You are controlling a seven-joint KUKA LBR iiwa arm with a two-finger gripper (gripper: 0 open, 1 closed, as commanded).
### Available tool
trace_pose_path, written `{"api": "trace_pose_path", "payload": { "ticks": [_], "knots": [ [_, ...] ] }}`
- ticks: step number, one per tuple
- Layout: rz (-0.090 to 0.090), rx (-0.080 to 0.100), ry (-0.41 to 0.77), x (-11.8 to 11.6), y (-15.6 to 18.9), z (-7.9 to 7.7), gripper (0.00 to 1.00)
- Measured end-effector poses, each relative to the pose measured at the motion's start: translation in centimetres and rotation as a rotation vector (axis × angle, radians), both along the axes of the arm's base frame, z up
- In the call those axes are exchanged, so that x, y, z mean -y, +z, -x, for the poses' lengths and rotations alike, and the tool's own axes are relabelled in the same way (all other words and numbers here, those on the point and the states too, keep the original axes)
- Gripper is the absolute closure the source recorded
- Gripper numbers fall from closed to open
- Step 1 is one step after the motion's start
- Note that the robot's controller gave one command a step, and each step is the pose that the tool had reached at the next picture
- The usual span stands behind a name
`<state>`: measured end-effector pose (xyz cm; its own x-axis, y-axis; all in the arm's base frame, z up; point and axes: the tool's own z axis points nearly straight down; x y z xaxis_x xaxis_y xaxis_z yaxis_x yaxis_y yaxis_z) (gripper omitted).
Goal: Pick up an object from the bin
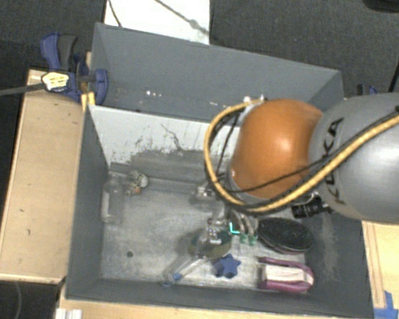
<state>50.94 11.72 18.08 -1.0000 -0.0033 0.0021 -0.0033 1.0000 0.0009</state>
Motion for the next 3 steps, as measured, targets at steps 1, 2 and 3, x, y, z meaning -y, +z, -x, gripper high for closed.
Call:
{"api": "trace_pose_path", "payload": {
  "ticks": [1,2,3],
  "knots": [
    [-0.001,-0.010,0.010,2.9,-9.9,-0.8,0.00],
    [-0.001,0.004,0.006,3.0,-9.8,-1.0,1.00],
    [0.000,0.012,0.020,4.0,3.1,-1.4,1.00]
  ]
}}
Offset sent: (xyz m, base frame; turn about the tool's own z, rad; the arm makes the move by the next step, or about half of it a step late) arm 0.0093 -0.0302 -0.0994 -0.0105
